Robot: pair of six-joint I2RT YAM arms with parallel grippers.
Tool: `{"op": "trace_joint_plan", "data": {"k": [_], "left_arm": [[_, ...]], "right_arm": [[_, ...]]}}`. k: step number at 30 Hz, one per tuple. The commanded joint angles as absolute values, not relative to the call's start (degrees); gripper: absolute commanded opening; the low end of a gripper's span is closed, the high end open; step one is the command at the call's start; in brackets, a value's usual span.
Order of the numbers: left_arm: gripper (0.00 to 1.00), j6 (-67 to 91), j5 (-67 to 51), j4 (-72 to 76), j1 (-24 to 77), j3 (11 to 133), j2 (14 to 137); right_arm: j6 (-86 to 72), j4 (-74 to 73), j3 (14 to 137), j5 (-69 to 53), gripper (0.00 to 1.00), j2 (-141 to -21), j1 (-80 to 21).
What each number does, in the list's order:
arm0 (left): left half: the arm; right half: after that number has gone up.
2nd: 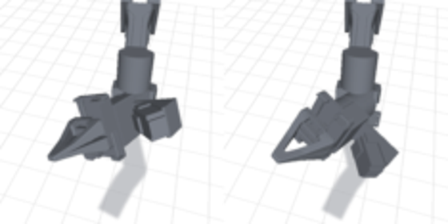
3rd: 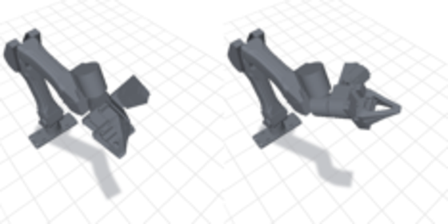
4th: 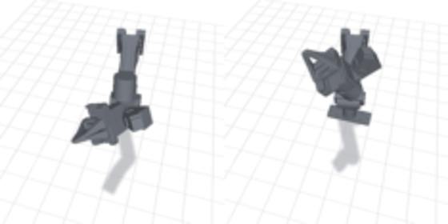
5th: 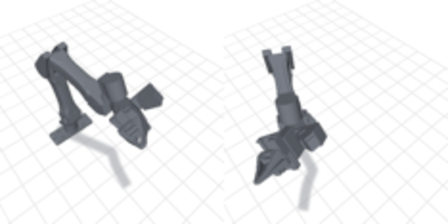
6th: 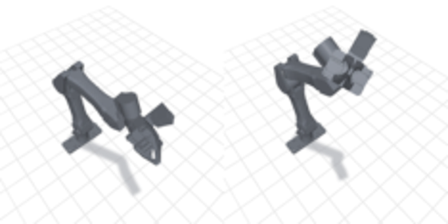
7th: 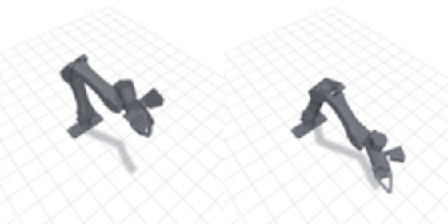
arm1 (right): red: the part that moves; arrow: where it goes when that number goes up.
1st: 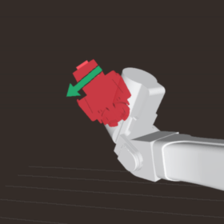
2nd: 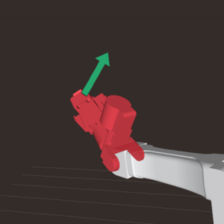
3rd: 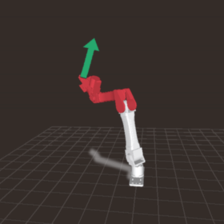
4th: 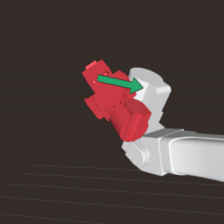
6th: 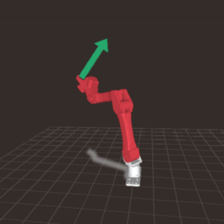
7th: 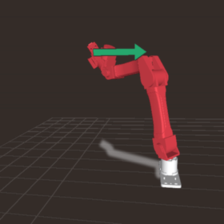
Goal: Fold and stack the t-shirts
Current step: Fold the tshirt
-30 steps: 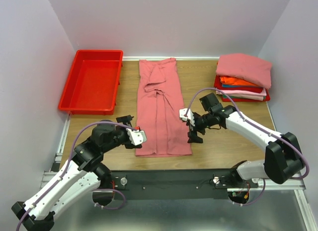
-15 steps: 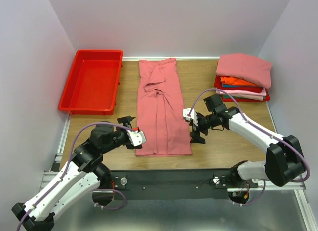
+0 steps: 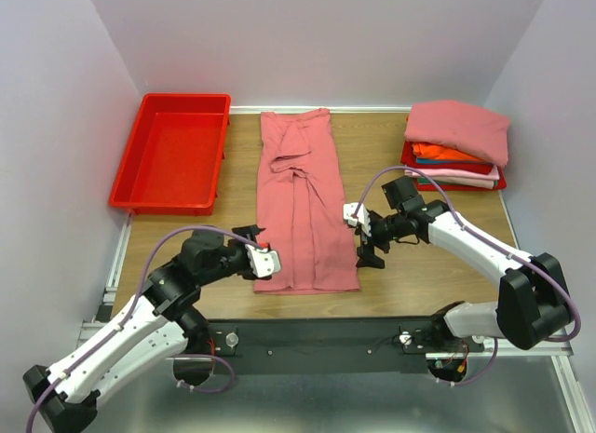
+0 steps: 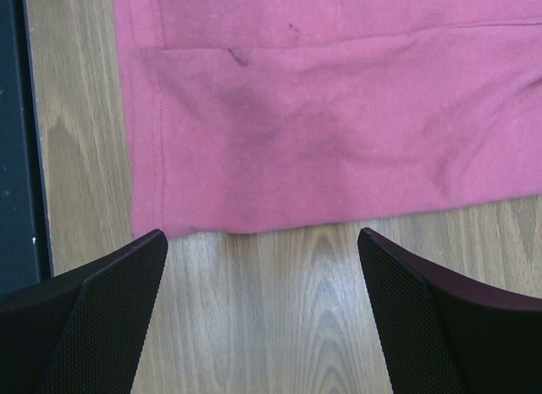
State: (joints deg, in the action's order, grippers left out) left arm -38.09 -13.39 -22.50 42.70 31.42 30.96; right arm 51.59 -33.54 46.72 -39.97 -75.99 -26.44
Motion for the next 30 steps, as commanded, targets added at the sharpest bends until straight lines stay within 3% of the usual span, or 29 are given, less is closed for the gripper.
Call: {"op": "trace_joint_plan", "data": {"k": [1, 10, 24, 30], "left_arm": [[0.75, -39.1, -15.2, -20.7, 45.6, 29.6, 34.3], [0.75, -43.6, -10.1, -21.0, 55.2, 27.0, 43.7], [0.69, -46.5, -9.1, -21.0, 60.2, 27.6, 56.2], [0.68, -43.4, -2.0, -20.1, 60.2, 29.1, 52.7]], "right_arm": [[52.6, -32.8, 45.8, -41.5, 1.00, -75.3, -26.2], [52.6, -32.8, 45.8, -44.0, 1.00, -75.1, -26.1], [51.8, -32.8, 46.1, -46.0, 1.00, -74.4, -26.5], [42.6, -28.4, 47.6, -39.8, 1.00, -80.6, -29.7]]}}
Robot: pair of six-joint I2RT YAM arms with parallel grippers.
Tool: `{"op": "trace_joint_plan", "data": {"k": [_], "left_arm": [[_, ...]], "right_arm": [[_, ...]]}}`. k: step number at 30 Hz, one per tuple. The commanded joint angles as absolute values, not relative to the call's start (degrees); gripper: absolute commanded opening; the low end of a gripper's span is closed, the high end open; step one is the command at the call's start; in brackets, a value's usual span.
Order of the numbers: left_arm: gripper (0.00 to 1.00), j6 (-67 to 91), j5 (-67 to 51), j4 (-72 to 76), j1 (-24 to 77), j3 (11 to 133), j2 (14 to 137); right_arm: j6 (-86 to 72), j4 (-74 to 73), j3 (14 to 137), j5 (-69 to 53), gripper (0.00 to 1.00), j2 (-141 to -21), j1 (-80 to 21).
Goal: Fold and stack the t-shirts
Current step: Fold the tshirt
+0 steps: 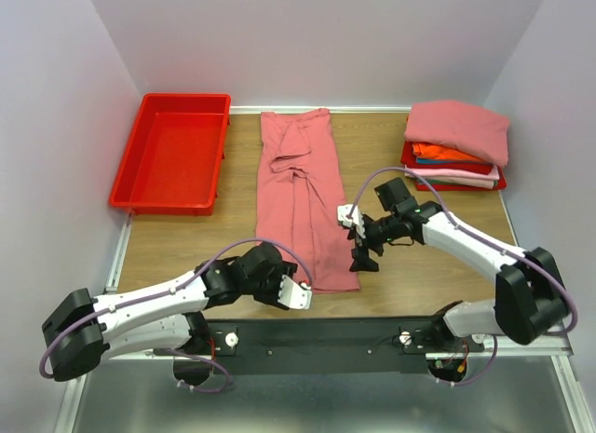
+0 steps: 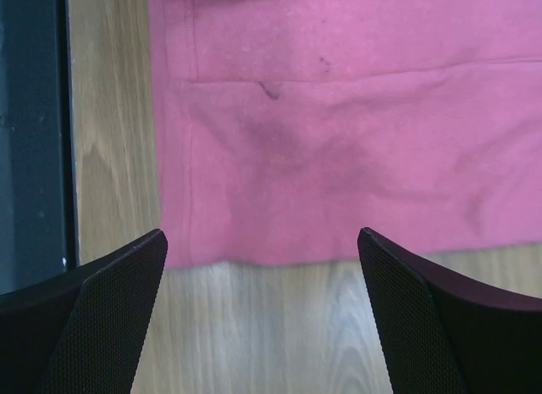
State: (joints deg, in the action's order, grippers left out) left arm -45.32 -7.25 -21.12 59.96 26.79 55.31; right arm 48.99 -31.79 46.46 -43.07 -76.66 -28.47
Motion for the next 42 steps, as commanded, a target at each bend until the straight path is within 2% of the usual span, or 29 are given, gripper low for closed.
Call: {"op": "trace_joint_plan", "data": {"k": [1, 11, 14, 15, 19, 21, 27, 30, 31, 36, 42], "left_arm": [[0.68, -43.0, -1.3, -20.0, 60.2, 29.5, 50.8], [0.68, -42.3, 6.1, -20.1, 60.2, 31.4, 42.5], [0.69, -42.8, 6.4, -20.5, 60.2, 31.1, 41.5], [0.69, -43.0, 6.4, -20.4, 60.3, 30.9, 40.9], [0.69, -43.0, 6.3, -20.2, 60.2, 30.0, 39.6], [0.69, -42.7, 6.2, -20.2, 60.2, 29.7, 38.8], [0.71, -43.5, 3.3, -21.1, 60.3, 28.9, 37.3], [0.71, -44.4, 1.8, -21.9, 60.3, 28.9, 37.6], [0.71, -44.4, 1.5, -22.0, 60.3, 29.0, 38.0], [0.71, -44.8, -1.6, -22.1, 60.3, 29.5, 39.3], [0.72, -47.6, -6.0, -21.6, 60.3, 28.5, 43.3]], "right_arm": [[38.6, -27.7, 47.9, -38.6, 1.00, -82.2, -29.7], [18.9, -16.4, 47.1, -23.0, 0.97, -83.8, -27.9], [15.6, -16.1, 48.0, -21.7, 0.93, -86.0, -27.2], [14.2, -16.1, 48.3, -21.9, 0.87, -87.6, -26.8], [12.2, -16.1, 49.7, -22.0, 0.75, -90.9, -26.5], [11.5, -16.1, 50.0, -22.0, 0.73, -92.4, -26.3], [10.1, -16.2, 50.7, -25.1, 0.52, -95.4, -26.1], [9.6, -16.3, 51.2, -25.4, 0.37, -97.0, -25.8], [9.2, -16.3, 51.3, -25.7, 0.26, -97.2, -25.8], [8.6, -16.6, 51.5, -26.4, 0.04, -97.3, -23.5], [9.8, -18.3, 52.2, -27.0, 0.00, -96.7, -17.9]]}}
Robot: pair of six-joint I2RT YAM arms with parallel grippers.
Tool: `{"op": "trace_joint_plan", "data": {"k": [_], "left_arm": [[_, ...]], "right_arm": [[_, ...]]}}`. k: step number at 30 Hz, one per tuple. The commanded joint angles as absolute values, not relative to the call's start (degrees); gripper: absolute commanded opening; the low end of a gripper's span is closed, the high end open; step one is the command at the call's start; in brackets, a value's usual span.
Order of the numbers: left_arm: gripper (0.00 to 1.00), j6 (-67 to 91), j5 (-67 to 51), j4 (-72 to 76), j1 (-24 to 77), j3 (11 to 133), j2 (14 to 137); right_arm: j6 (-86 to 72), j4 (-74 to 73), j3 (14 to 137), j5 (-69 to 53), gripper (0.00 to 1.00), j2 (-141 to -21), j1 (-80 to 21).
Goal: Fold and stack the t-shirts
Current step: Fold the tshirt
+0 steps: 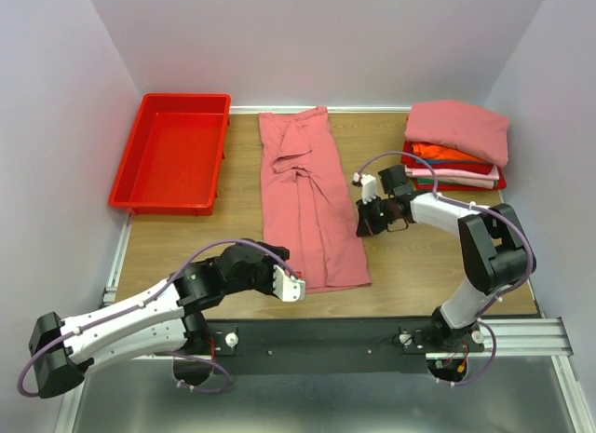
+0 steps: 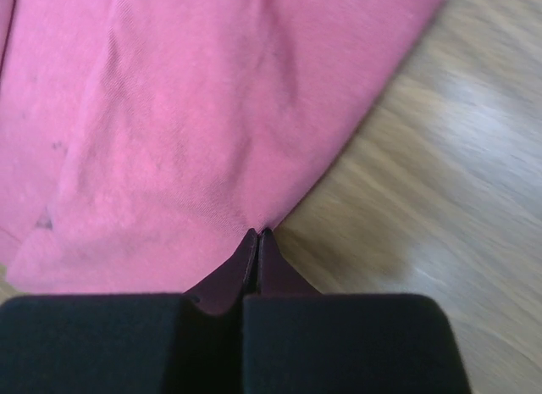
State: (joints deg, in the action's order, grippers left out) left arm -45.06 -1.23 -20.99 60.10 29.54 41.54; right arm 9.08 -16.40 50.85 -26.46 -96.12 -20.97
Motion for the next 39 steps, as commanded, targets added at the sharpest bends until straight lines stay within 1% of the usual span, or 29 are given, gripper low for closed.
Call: {"op": "trace_joint_plan", "data": {"k": [1, 8, 9, 10, 11, 12, 13, 15, 16, 17, 18, 21, 23, 39], "left_arm": [[0.72, -48.0, -6.2, -21.4, 60.2, 28.4, 44.6], [0.72, -49.6, -13.4, -16.1, 60.9, 29.0, 51.3], [0.72, -48.0, -14.2, -15.2, 61.2, 29.2, 52.1], [0.72, -47.5, -14.8, -13.8, 61.5, 29.4, 53.8], [0.72, -46.9, -15.3, -13.3, 61.9, 29.5, 54.7], [0.72, -46.5, -16.1, -13.0, 62.3, 30.0, 55.5], [0.71, -45.7, -16.0, -12.3, 63.4, 30.1, 57.2], [0.71, -44.9, -15.6, -12.0, 64.3, 30.8, 58.8], [0.71, -44.4, -15.5, -11.7, 65.0, 31.0, 60.2], [0.70, -44.2, -15.5, -11.6, 65.3, 31.4, 61.1], [0.69, -44.0, -15.5, -11.5, 65.7, 31.4, 61.8], [0.64, -43.0, -14.7, -10.8, 67.5, 31.8, 65.9], [0.62, -42.5, -12.6, -10.5, 68.5, 31.9, 67.1], [0.59, -37.4, -5.2, -6.7, 68.7, 32.3, 75.1]], "right_arm": [[10.2, -18.5, 52.3, -27.1, 0.00, -96.5, -17.3], [18.5, -23.3, 54.2, -23.6, 0.00, -95.9, -15.1], [19.0, -23.7, 54.3, -24.4, 0.03, -95.5, -14.9], [20.2, -24.3, 54.3, -25.6, 0.26, -95.1, -14.9], [20.6, -24.8, 54.1, -26.5, 0.39, -94.4, -14.9], [20.9, -25.1, 54.1, -28.3, 0.49, -93.2, -14.9], [21.8, -25.3, 54.1, -28.6, 0.63, -92.5, -14.8], [22.7, -25.8, 54.1, -28.9, 0.75, -91.4, -14.8], [23.1, -26.1, 54.1, -28.8, 0.89, -90.3, -14.9], [23.2, -26.1, 54.0, -29.1, 0.96, -89.7, -14.9], [23.3, -26.2, 54.0, -29.3, 1.00, -89.2, -14.9], [23.6, -26.3, 53.8, -29.5, 1.00, -87.3, -14.8], [23.6, -26.3, 53.7, -29.4, 1.00, -86.6, -14.8], [23.3, -26.4, 53.3, -31.8, 1.00, -82.8, -14.2]]}}
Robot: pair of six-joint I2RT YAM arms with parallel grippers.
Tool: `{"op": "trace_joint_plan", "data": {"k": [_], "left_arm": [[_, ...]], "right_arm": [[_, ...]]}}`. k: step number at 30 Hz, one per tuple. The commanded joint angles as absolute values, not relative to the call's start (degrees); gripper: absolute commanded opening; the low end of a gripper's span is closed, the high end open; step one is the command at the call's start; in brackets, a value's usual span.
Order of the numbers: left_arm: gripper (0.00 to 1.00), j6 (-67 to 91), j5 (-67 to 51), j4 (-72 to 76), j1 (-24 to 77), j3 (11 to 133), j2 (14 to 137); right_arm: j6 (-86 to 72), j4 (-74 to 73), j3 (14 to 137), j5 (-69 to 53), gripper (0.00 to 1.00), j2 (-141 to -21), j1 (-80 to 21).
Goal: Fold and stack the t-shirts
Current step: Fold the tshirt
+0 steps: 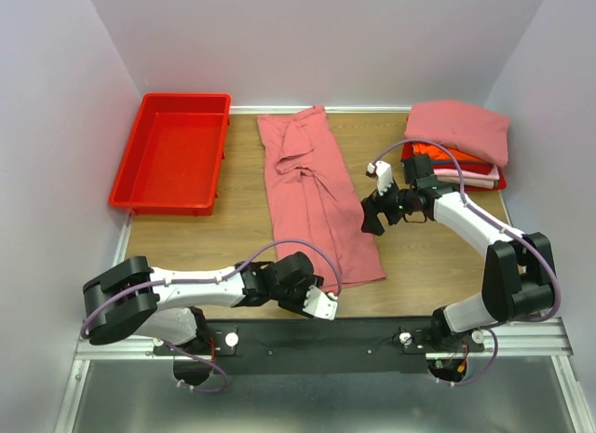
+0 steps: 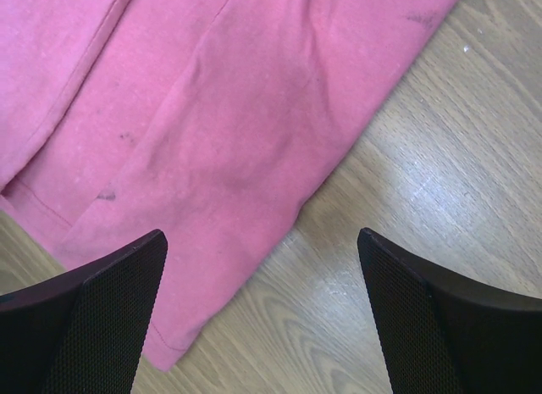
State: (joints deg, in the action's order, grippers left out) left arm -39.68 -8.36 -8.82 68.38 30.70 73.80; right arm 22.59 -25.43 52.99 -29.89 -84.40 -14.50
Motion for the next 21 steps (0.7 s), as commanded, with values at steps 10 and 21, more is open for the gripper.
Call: {"op": "trace_joint_plan", "data": {"k": [10, 21], "left_arm": [[0.55, -36.6, -2.3, -7.0, 67.1, 32.5, 77.3], [0.43, -37.2, -2.7, -8.2, 66.4, 31.9, 77.1]], "right_arm": [[23.3, -26.5, 52.9, -33.4, 1.00, -81.7, -13.9], [23.6, -26.5, 52.7, -34.1, 1.00, -81.0, -13.5]]}}
